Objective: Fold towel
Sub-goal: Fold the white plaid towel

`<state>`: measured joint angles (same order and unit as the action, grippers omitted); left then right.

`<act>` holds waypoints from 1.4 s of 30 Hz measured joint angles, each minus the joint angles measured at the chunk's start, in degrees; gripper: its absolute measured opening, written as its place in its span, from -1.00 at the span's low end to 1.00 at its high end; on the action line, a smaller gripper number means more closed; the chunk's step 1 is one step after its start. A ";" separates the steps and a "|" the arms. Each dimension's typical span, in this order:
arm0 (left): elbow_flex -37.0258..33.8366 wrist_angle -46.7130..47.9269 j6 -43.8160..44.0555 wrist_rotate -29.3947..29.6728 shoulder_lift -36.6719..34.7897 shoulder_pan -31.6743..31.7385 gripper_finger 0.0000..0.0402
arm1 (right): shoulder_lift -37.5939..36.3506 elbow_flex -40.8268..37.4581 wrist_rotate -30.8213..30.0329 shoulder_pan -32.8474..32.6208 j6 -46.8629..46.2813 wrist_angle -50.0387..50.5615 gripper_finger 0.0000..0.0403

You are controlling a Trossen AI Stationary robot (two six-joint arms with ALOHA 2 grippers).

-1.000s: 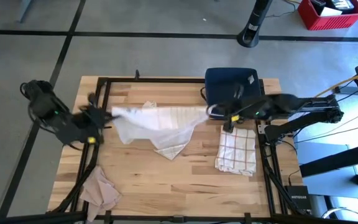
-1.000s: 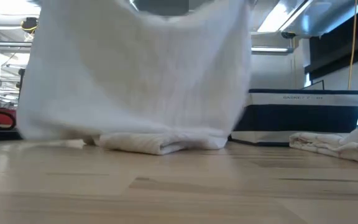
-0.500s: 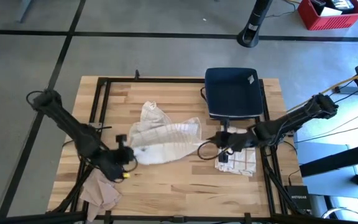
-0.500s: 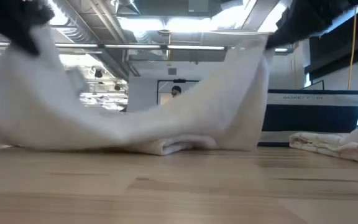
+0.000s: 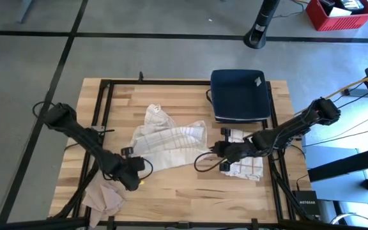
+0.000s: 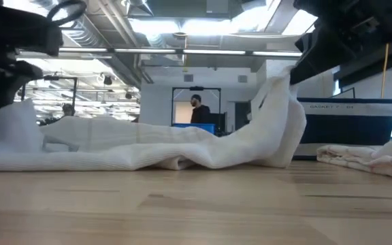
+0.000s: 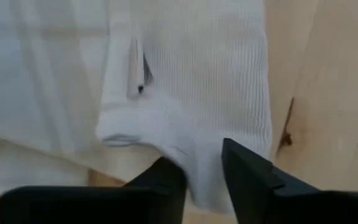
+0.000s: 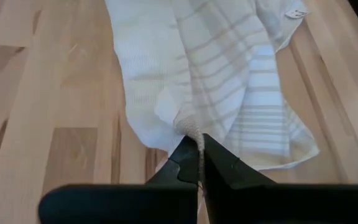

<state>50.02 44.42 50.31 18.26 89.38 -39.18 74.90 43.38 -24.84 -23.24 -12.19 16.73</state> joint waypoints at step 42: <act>-27.45 -11.20 63.37 12.18 -31.22 -9.07 -0.29 | 0.10 0.02 -1.07 -0.02 1.51 -0.74 -0.96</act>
<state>22.57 33.23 113.68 30.44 58.16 -48.25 75.00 43.40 -25.91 -23.27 -10.68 15.98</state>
